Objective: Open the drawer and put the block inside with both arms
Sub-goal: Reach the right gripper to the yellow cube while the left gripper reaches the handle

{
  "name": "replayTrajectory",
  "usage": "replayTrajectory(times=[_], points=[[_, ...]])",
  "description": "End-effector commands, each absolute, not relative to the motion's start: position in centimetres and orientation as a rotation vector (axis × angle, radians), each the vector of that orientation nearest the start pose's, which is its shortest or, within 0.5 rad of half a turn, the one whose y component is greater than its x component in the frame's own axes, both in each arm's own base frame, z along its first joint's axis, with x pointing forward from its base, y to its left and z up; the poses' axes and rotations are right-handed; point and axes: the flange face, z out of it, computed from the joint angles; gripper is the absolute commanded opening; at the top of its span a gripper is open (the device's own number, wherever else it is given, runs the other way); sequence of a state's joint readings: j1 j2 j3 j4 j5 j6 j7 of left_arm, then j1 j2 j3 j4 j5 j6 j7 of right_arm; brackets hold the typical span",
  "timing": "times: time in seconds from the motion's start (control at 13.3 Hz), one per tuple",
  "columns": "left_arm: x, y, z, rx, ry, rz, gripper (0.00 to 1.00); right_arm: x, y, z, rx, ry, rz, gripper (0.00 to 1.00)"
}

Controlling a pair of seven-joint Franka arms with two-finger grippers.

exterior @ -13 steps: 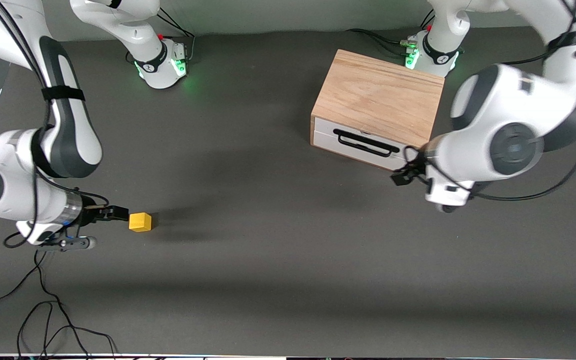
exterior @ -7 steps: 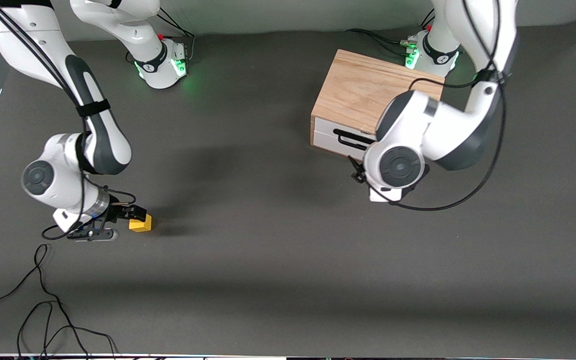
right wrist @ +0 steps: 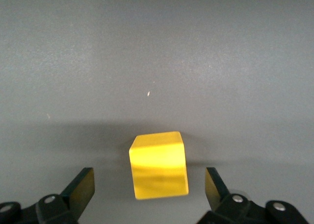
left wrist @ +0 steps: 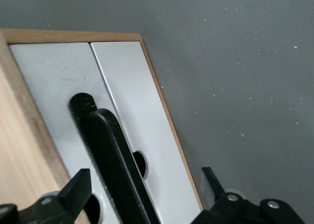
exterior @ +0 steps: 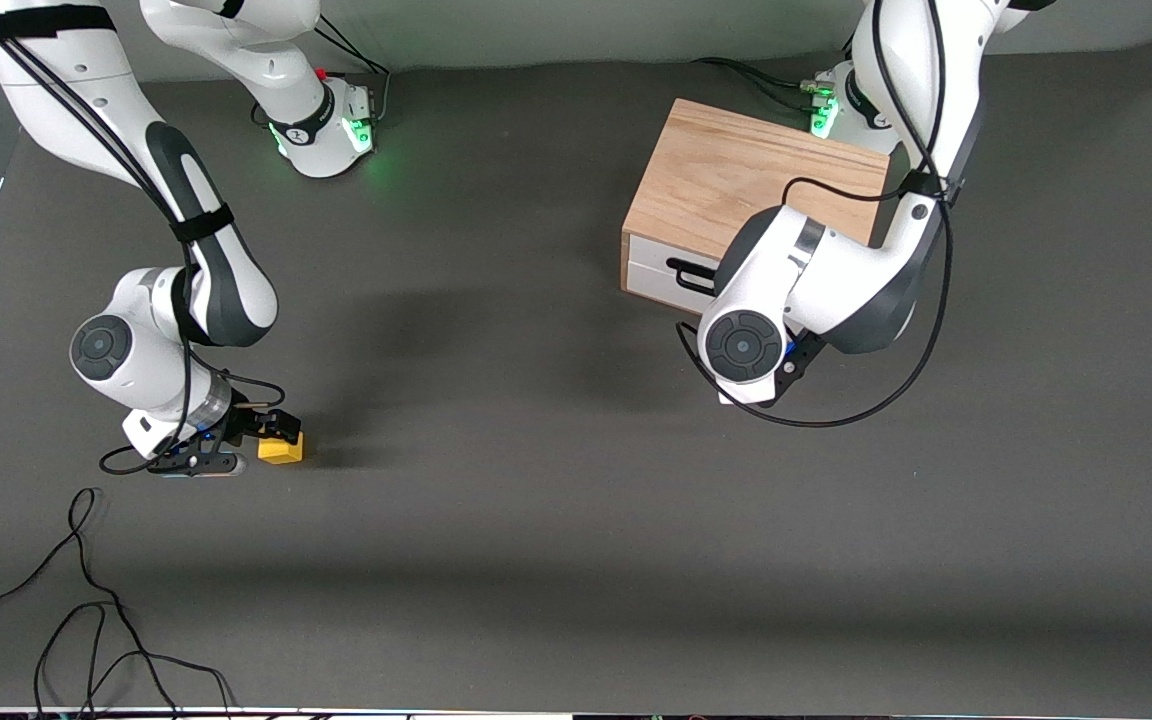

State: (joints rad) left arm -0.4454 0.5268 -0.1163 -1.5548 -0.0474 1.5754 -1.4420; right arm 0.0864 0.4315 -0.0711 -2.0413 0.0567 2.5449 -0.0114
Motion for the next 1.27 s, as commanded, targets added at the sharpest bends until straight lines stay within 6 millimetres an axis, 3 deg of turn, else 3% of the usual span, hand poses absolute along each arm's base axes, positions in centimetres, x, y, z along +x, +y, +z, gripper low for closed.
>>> replayTrajectory(times=[0.0,0.3,1.05,1.2], points=[[52.5,-33.1,30.1,-2.432,-1.225,0.458,0.99,61.8,0.9,22.4,-3.130,0.041,-0.130,1.00],[52.2,-32.8,29.1,-2.431,-1.239,0.467,0.98,63.1,1.1,20.6,-3.134,0.038,-0.114,1.00],[51.5,-32.7,25.8,-2.470,-1.278,0.428,0.98,62.2,1.2,19.1,-3.136,0.038,-0.054,1.00],[51.6,-32.9,24.9,-2.496,-1.293,0.408,0.98,62.2,1.1,19.1,-3.136,0.043,-0.054,0.91]])
